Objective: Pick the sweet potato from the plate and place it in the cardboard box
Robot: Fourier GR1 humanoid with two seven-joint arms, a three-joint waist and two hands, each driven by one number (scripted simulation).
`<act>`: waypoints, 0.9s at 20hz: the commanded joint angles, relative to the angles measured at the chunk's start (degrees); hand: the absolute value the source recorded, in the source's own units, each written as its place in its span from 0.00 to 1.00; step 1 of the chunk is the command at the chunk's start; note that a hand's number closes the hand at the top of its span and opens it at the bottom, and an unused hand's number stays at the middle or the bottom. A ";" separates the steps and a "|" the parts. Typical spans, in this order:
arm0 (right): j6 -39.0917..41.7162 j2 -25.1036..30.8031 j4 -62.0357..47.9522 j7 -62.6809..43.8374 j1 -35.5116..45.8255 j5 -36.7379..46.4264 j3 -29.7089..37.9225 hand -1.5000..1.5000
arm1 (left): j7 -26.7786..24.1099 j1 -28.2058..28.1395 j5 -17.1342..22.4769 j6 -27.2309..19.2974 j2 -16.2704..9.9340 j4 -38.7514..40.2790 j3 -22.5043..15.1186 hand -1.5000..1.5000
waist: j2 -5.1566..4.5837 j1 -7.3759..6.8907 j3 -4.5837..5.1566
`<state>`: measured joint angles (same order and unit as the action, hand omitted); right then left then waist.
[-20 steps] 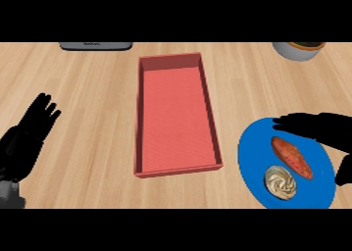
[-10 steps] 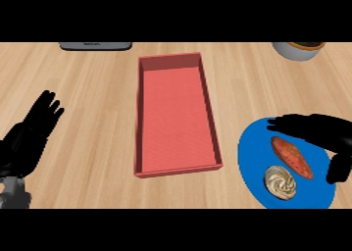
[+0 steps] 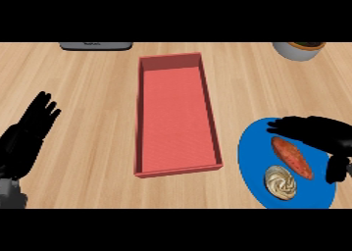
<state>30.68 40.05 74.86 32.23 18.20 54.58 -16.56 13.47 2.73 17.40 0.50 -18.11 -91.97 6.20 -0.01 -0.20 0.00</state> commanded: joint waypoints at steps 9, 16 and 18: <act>0.69 -2.35 -0.32 3.45 -3.47 5.48 2.11 0.00 | 0.39 -0.58 -1.38 2.61 1.20 -0.07 3.01 0.50 | 0.07 0.25 0.01; -7.33 -9.61 -9.86 4.55 -0.51 9.75 1.08 1.00 | 2.47 2.11 -3.74 0.82 3.75 0.53 1.45 0.50 | -0.05 0.03 -0.01; -3.49 -7.33 -4.32 7.28 -1.28 7.51 2.40 1.00 | 1.76 0.73 -2.41 3.19 2.45 0.51 3.14 0.50 | 0.03 0.21 0.01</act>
<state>25.50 33.46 68.23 36.89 17.74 62.50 -14.78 15.20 2.40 14.53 2.14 -14.85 -93.63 7.85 0.07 -0.23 0.08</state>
